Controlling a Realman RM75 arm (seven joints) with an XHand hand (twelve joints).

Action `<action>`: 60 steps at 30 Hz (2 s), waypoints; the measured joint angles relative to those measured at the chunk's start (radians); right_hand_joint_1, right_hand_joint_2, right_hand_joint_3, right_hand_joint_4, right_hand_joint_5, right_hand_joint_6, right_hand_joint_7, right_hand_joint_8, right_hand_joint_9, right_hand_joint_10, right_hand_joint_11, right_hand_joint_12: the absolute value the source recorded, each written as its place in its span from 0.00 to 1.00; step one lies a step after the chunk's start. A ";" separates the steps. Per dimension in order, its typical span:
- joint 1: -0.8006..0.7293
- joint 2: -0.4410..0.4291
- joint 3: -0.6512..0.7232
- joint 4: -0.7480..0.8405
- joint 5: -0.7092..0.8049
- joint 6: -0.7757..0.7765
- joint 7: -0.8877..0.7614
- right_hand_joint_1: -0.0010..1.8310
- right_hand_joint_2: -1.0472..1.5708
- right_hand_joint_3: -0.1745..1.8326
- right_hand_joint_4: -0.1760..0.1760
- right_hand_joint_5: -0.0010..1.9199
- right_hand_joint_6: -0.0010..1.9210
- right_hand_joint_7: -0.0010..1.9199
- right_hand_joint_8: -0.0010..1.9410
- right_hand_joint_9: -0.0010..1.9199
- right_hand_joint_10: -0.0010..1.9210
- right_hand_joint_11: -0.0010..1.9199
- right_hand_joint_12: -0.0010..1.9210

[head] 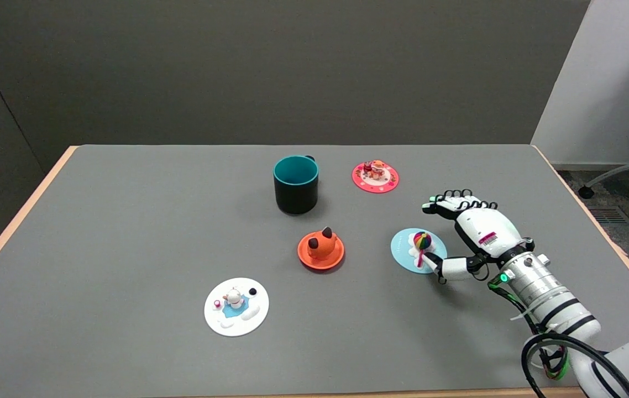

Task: Pick up the cup lid with blue sky.

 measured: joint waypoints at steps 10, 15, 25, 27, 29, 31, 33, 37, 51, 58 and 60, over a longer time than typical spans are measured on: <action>0.010 -0.006 -0.022 0.001 -0.001 -0.003 0.005 0.50 0.67 0.42 0.29 0.26 0.21 0.15 0.17 0.14 0.17 0.08 0.36; 0.019 -0.006 -0.032 0.010 -0.001 -0.005 0.007 0.50 0.68 0.41 0.31 0.26 0.23 0.14 0.18 0.13 0.18 0.08 0.37; 0.032 -0.004 -0.041 0.029 -0.002 -0.006 0.010 0.50 0.68 0.41 0.30 0.26 0.21 0.15 0.18 0.13 0.19 0.07 0.38; 0.034 -0.003 -0.040 0.032 -0.002 -0.006 0.012 0.50 0.67 0.41 0.29 0.26 0.20 0.16 0.17 0.13 0.19 0.07 0.38; 0.035 -0.001 -0.039 0.034 -0.002 -0.006 0.014 0.50 0.67 0.42 0.28 0.26 0.19 0.17 0.16 0.13 0.19 0.07 0.39; 0.035 0.001 -0.037 0.036 -0.002 -0.006 0.018 0.50 0.67 0.42 0.27 0.26 0.17 0.17 0.16 0.13 0.19 0.07 0.39; 0.035 0.002 -0.034 0.038 -0.002 -0.006 0.021 0.50 0.66 0.43 0.26 0.26 0.16 0.17 0.15 0.13 0.19 0.07 0.39; 0.035 0.005 -0.029 0.045 -0.002 -0.006 0.025 0.50 0.66 0.43 0.25 0.26 0.16 0.18 0.15 0.13 0.20 0.07 0.39; 0.039 0.011 -0.023 0.073 -0.002 -0.007 0.033 0.49 0.68 0.41 0.25 0.28 0.20 0.14 0.20 0.13 0.20 0.07 0.40; 0.045 0.013 -0.026 0.082 0.002 -0.007 0.037 0.49 0.72 0.40 0.39 0.23 0.31 0.05 0.30 0.06 0.33 0.03 0.51; 0.046 0.014 -0.025 0.084 0.003 -0.007 0.037 0.49 0.73 0.40 0.40 0.23 0.32 0.04 0.31 0.05 0.37 0.02 0.53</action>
